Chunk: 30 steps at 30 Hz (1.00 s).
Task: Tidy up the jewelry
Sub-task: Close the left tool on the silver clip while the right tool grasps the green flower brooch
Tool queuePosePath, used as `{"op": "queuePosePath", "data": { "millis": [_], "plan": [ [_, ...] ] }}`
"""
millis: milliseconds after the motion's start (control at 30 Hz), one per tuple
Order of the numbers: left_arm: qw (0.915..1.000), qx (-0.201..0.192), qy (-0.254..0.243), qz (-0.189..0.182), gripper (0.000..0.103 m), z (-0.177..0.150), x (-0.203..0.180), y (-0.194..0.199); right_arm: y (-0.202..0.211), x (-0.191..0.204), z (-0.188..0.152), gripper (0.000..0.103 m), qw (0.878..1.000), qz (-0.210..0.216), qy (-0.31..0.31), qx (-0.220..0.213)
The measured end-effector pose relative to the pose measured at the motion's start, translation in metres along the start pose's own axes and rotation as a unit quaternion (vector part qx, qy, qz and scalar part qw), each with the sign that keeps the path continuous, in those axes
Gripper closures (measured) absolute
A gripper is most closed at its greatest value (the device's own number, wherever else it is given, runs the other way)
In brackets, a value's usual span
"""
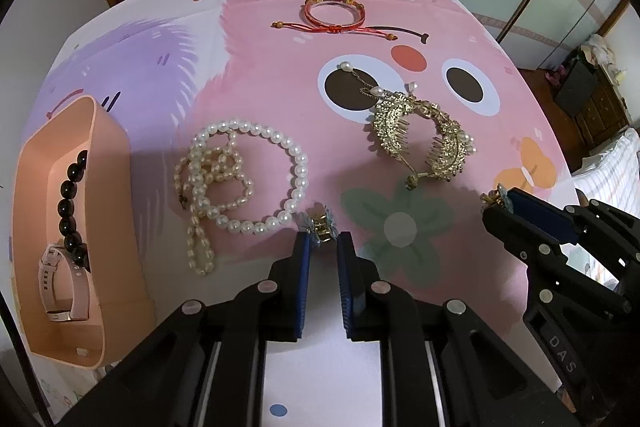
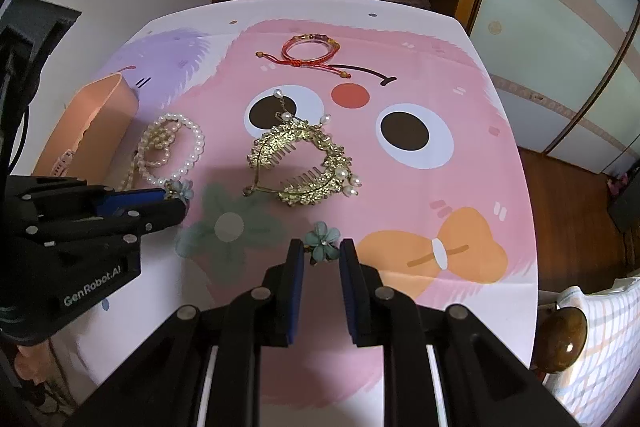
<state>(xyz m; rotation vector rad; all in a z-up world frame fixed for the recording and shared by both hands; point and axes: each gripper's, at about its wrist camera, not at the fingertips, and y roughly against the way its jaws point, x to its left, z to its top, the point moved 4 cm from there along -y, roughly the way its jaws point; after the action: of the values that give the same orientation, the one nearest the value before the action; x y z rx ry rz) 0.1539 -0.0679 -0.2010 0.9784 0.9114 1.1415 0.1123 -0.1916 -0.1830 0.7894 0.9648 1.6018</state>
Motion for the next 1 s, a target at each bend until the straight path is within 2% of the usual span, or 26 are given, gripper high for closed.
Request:
{"op": "queuePosePath", "data": {
  "millis": [100,400,467,500,533,767,833,933,1000],
  "plan": [
    [1.0,0.002,-0.001,0.009,0.091,0.0,-0.001,0.0,0.002,0.0,0.0,0.085,1.0,0.002,0.0,-0.002],
    [0.9996,0.013,0.01,0.022,0.075,0.004,0.003,-0.004,0.002,0.001,0.0,0.085,1.0,0.007,-0.001,-0.004],
    [0.9996,0.014,0.013,0.023,0.063,0.005,0.003,-0.004,0.002,0.0,0.0,0.085,1.0,0.008,-0.002,-0.003],
    [0.9995,0.011,0.015,0.024,0.051,0.005,0.003,-0.004,0.002,0.0,0.0,0.085,1.0,0.009,-0.002,-0.003],
    [0.9995,0.007,0.016,0.026,0.046,0.006,0.003,-0.002,0.002,0.0,0.0,0.085,1.0,0.009,-0.003,-0.003],
    [0.9997,-0.003,0.016,0.019,0.049,0.013,-0.002,-0.002,0.0,0.001,-0.001,0.085,1.0,0.009,-0.003,-0.001],
    [0.9997,-0.004,0.011,0.019,0.067,0.015,-0.005,-0.003,0.0,0.001,-0.001,0.085,1.0,0.009,-0.004,-0.001],
    [0.9999,0.003,0.008,0.015,0.086,0.016,-0.009,-0.006,0.0,0.0,-0.001,0.085,1.0,0.009,-0.006,-0.002],
    [0.9998,0.003,0.007,0.016,0.087,0.017,-0.01,-0.007,0.0,0.0,-0.001,0.085,1.0,0.009,-0.007,-0.001]
  ]
}}
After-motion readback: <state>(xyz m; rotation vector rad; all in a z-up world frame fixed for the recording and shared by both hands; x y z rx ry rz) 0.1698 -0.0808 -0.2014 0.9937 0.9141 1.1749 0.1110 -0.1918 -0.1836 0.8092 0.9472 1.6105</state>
